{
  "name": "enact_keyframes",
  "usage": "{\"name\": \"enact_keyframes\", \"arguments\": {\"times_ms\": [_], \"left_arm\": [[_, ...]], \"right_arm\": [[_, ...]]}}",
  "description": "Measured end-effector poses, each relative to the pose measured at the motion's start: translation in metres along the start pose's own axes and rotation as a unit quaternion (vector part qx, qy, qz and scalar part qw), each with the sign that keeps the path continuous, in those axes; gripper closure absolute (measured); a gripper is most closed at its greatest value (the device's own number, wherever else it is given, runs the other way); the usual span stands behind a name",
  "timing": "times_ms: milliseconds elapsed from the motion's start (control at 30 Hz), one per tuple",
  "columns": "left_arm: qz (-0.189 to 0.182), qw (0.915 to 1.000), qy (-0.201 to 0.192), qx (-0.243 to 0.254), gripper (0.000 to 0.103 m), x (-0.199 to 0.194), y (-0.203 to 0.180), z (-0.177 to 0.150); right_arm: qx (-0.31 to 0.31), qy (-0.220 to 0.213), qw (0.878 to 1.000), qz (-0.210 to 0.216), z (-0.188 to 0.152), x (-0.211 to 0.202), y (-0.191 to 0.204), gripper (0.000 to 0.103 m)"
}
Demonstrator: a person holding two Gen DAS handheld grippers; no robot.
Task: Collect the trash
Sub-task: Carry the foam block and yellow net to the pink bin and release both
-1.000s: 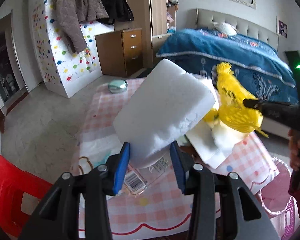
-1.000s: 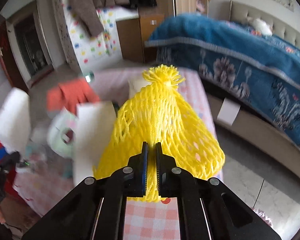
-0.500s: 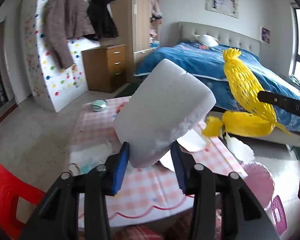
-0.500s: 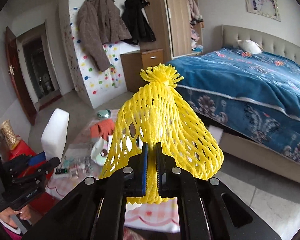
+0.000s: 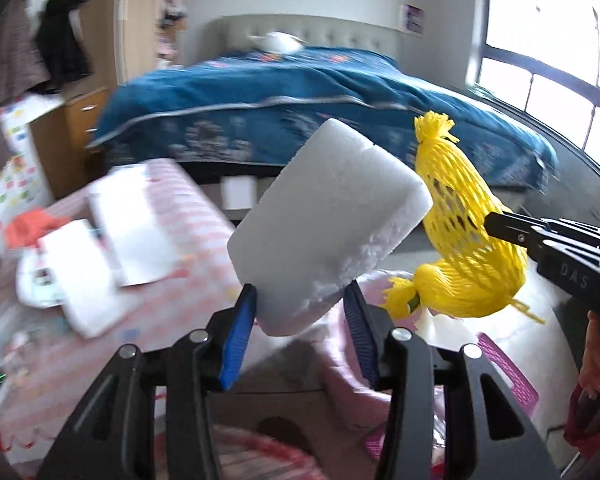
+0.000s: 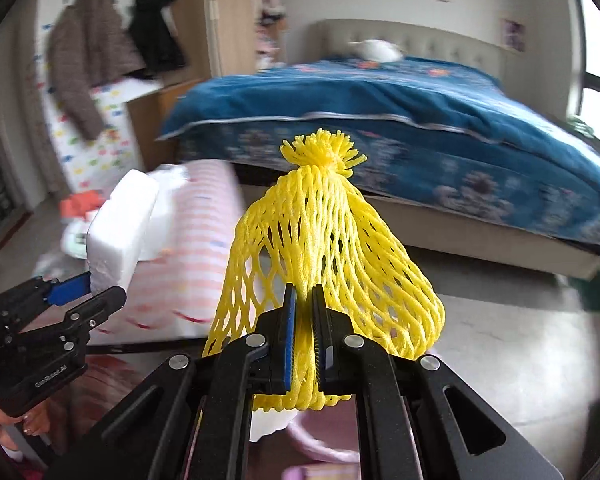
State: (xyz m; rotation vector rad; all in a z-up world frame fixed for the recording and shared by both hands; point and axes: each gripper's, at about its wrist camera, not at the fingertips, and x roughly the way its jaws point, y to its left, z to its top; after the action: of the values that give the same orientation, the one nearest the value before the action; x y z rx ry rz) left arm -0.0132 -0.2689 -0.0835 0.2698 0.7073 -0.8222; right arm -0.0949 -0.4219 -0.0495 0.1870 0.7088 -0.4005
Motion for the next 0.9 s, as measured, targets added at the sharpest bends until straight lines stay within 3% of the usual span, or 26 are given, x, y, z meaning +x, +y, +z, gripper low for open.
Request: {"name": "enact_keyframes", "arguments": {"times_ms": [200, 433, 533, 600, 667, 733, 767, 900], "left_arm": [[-0.065, 0.9968, 0.043, 0.019, 0.058, 0.058, -0.045, 0.006], [-0.095, 0.9914, 0.084, 0.035, 0.056, 0.105, -0.076, 0.014], [-0.107, 0.9893, 0.093, 0.036, 0.048, 0.113, -0.079, 0.016], [-0.115, 0.9880, 0.097, 0.035, 0.033, 0.115, -0.078, 0.016], [-0.115, 0.9881, 0.097, 0.033, 0.032, 0.116, -0.076, 0.016], [-0.109, 0.9889, 0.095, 0.032, 0.031, 0.114, -0.072, 0.016], [-0.105, 0.9896, 0.094, 0.030, 0.031, 0.112, -0.068, 0.016], [-0.078, 0.9938, 0.080, 0.002, 0.028, 0.097, -0.040, 0.020]], "right_arm": [[0.033, 0.028, 0.998, -0.044, -0.029, 0.032, -0.046, 0.094], [0.073, 0.075, 0.994, -0.037, -0.057, 0.074, -0.077, 0.094], [0.080, 0.084, 0.993, -0.032, -0.064, 0.082, -0.080, 0.091], [0.087, 0.092, 0.992, -0.026, -0.069, 0.092, -0.082, 0.091], [0.095, 0.101, 0.990, -0.022, -0.072, 0.100, -0.085, 0.085], [0.101, 0.108, 0.989, -0.021, -0.075, 0.103, -0.086, 0.064], [0.100, 0.107, 0.989, -0.027, -0.075, 0.102, -0.086, 0.060], [0.100, 0.101, 0.989, -0.030, -0.068, 0.093, -0.084, 0.057]]}}
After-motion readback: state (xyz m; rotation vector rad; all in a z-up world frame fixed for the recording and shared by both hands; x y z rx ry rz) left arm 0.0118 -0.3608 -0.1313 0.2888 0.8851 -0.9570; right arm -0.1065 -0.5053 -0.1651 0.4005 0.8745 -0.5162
